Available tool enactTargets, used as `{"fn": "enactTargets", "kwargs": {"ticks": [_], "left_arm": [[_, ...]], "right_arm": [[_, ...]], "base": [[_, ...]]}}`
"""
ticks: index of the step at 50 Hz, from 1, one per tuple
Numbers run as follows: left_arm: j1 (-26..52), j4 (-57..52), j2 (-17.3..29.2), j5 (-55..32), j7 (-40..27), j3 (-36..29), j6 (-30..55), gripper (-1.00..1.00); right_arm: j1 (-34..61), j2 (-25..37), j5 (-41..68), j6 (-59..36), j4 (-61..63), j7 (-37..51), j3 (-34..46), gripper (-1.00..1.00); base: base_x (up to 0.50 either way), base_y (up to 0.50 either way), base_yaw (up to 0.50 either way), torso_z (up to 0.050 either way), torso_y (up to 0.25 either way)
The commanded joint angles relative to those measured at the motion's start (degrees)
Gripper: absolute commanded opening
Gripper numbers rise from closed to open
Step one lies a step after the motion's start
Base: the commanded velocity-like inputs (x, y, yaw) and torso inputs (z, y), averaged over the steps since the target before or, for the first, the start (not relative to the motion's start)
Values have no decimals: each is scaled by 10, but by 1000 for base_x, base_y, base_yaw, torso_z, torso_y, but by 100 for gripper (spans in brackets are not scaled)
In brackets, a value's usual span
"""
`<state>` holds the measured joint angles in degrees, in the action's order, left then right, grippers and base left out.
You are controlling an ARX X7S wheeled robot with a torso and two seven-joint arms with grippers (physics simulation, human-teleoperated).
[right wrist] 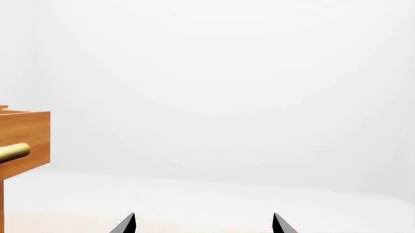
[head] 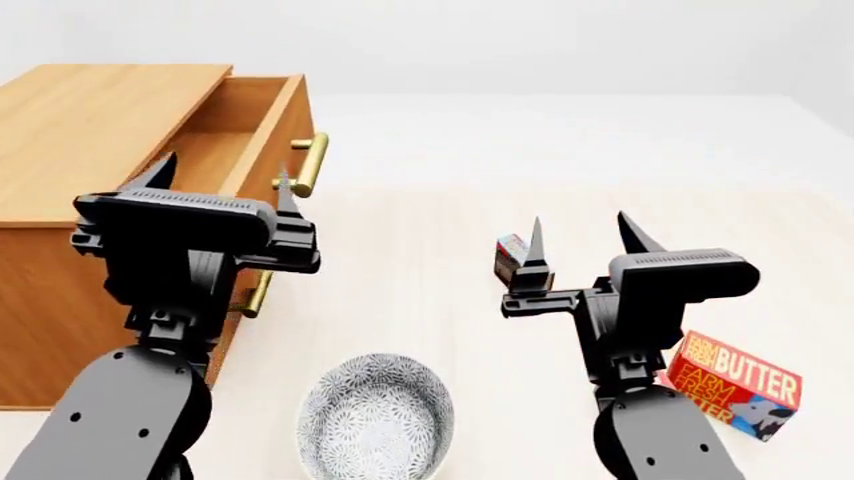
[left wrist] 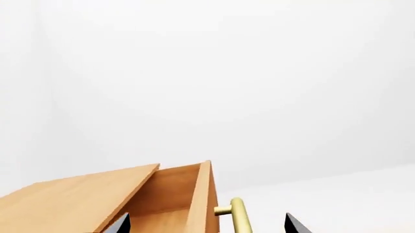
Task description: Put the chocolate pudding in the top drawer of the cabinet and close it.
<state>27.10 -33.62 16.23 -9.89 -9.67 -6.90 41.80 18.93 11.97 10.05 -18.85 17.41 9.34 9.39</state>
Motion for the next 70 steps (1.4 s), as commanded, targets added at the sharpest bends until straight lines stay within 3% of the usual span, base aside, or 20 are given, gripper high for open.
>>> {"fn": "enactTargets", "kwargs": {"ticks": [1,16,22,38,48,70], "left_arm": [[87,19,15,3,7,-16,62,100],[255,123,19,-21,45,-30,160,100],[326,190,3,-51,61,6,217,100],[437,338,-2,-80,87,20,312,100],[488,422,3,-93,110,0,379,100],[531,550,-15,-104,119,2,423,100]], "right_arm": [[0,1,1,2,-3,4,5,100],[1,4,5,2,-5,7,8,100],[2,6,7,1,-4,8,9,100],[3,9,12,3,-6,12,12,100],[2,11,14,6,-9,14,13,100],[3,16,18,11,-17,18,17,100]], "base": [[0,0,0,0,0],[0,0,0,0,0],[0,0,0,0,0],[0,0,0,0,0],[0,0,0,0,0],[0,0,0,0,0]]}}
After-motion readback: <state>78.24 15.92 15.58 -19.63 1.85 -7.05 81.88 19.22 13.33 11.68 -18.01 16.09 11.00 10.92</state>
